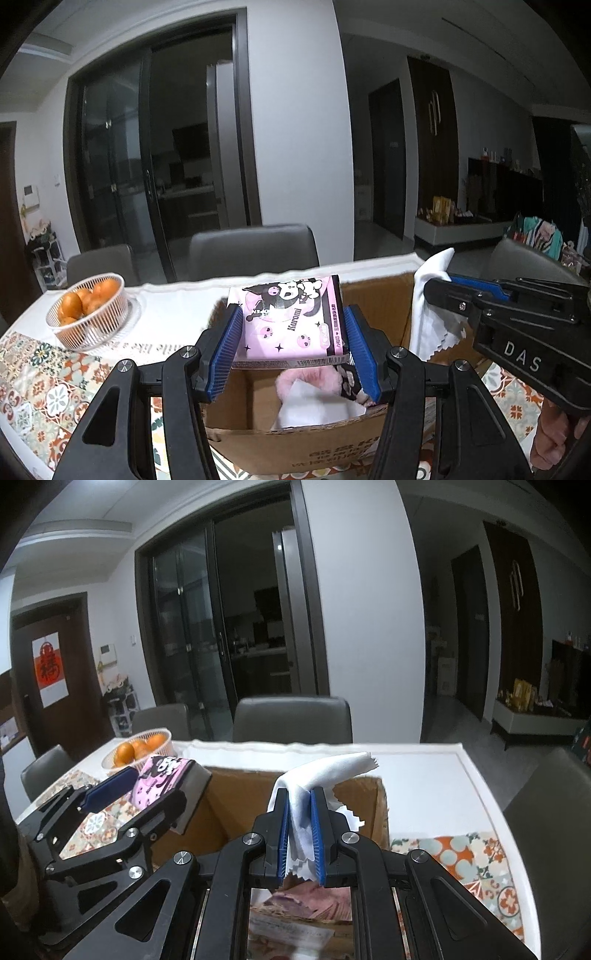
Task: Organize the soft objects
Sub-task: 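Open both tools to drop the tissue pack and cloth into the box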
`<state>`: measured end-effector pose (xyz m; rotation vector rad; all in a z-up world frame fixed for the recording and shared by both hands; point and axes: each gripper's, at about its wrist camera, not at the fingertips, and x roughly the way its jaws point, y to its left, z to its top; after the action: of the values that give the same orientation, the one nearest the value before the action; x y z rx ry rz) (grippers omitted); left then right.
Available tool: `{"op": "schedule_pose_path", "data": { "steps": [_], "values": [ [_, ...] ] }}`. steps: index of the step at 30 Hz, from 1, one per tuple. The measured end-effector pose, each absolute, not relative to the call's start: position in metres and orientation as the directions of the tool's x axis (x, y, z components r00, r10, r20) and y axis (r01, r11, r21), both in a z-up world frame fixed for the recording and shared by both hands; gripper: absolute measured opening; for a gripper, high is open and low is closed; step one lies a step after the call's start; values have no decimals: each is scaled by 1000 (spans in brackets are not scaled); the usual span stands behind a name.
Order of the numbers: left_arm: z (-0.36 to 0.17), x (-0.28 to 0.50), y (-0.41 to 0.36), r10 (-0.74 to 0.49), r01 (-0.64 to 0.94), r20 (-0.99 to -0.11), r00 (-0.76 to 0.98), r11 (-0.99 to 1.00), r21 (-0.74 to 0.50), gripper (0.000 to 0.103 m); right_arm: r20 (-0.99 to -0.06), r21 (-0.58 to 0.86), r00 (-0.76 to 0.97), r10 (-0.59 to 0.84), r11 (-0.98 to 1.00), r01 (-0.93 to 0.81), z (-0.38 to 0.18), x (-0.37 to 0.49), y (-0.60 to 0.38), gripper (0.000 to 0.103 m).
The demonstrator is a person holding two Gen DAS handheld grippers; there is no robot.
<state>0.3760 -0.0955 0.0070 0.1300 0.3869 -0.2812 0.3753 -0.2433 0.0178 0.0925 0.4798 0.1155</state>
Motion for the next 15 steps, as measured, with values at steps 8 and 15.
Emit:
{"op": "schedule_pose_path", "data": {
  "steps": [8, 15],
  "values": [
    [-8, 382, -102, -226, 295, -450, 864, 951, 89, 64, -555, 149, 817, 158, 985, -89, -13, 390, -247, 18],
    [-3, 375, -96, -197, 261, -437, 877, 961, 91, 71, -557, 136, 821, 129, 989, -64, -13, 387, -248, 40]
  ]
}}
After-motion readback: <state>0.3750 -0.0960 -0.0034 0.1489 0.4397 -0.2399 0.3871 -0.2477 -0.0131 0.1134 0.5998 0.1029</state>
